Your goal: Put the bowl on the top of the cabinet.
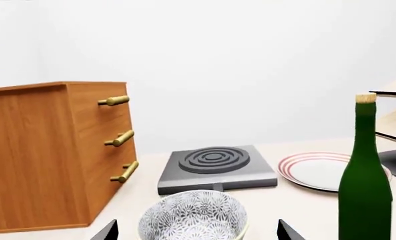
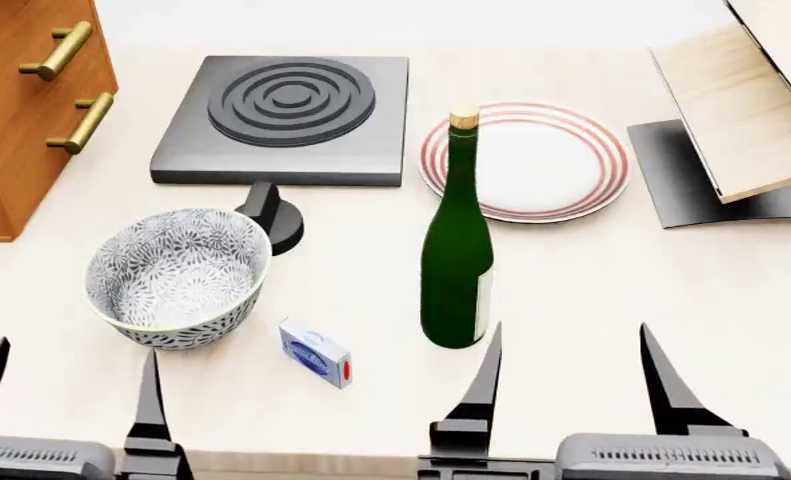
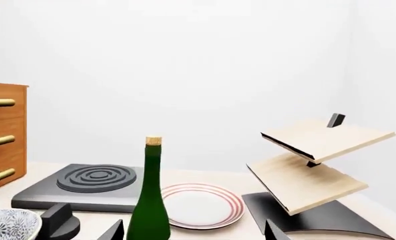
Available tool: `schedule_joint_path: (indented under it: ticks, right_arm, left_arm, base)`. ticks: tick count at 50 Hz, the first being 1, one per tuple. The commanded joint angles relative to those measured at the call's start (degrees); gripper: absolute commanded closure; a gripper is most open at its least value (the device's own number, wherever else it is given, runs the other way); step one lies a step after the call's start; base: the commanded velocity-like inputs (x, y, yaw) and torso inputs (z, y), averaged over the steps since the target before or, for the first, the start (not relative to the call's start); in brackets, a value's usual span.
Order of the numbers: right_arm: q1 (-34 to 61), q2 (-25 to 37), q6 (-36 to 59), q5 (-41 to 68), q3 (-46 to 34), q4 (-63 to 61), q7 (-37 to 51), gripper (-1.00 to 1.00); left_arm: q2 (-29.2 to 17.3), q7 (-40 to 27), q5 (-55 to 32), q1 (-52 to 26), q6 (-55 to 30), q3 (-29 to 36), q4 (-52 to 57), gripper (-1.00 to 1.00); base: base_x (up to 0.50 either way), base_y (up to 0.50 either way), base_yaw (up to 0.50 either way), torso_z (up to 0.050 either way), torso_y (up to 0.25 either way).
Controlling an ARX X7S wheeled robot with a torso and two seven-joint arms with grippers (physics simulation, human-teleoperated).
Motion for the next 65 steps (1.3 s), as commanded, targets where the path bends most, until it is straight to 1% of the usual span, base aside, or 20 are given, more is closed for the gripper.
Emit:
schedule_joint_path:
  ticks: [1, 7, 15, 26, 52, 62, 65]
  right_arm:
    - [0.2, 0.4, 0.3, 0.9, -0.2, 0.4, 0.5, -1.0]
    - [-0.2, 1.0, 0.8, 2.0, 0.1, -0.5, 0.2, -1.0]
    - [-0.1, 1.0, 0.7, 1.7, -0.4, -0.2, 1.1, -1.0]
    - [0.1, 1.2, 0.5, 2.4, -0.6, -0.1, 1.5, -1.0]
    - [0.4, 2.5, 0.9, 1.3, -2.5, -1.2, 3.1, -1.0]
    - [0.7, 2.7, 1.1, 2.0, -2.1, -1.5, 3.7, -1.0]
    - [0.7, 2.8, 1.0, 1.7, -2.4, -1.2, 4.0, -1.0]
  left_arm:
    - [-0.6, -0.9, -0.5, -0.1, -0.4, 0.3, 0.8, -1.0]
    - [-0.8, -1.3, -0.9, 0.3, -0.1, 0.6, 1.1, -1.0]
    - [-1.2, -1.7, -1.2, 0.3, -0.1, 1.1, 1.2, -1.0]
    - [-1.7, -2.4, -1.2, 0.4, -0.5, 1.7, 2.3, -1.0]
    - [-2.7, -3.7, -2.4, 0.3, -1.3, 2.0, 3.8, -1.0]
    - [-3.0, -4.3, -2.5, 0.0, -2.1, 2.5, 4.7, -1.0]
    - [-3.2, -4.4, -2.6, 0.1, -1.9, 2.5, 4.6, -1.0]
  base:
    - [0.0, 0.0, 0.0, 0.0, 0.0]
    - [0.0, 0.03, 0.0, 0.0, 0.0]
    - [0.0, 0.49, 0.0, 0.0, 0.0]
    - [0.0, 0.04, 0.0, 0.0, 0.0]
    - [0.0, 0.49, 0.0, 0.0, 0.0]
    - [0.0, 0.04, 0.0, 0.0, 0.0]
    - [0.0, 0.39, 0.0, 0.0, 0.0]
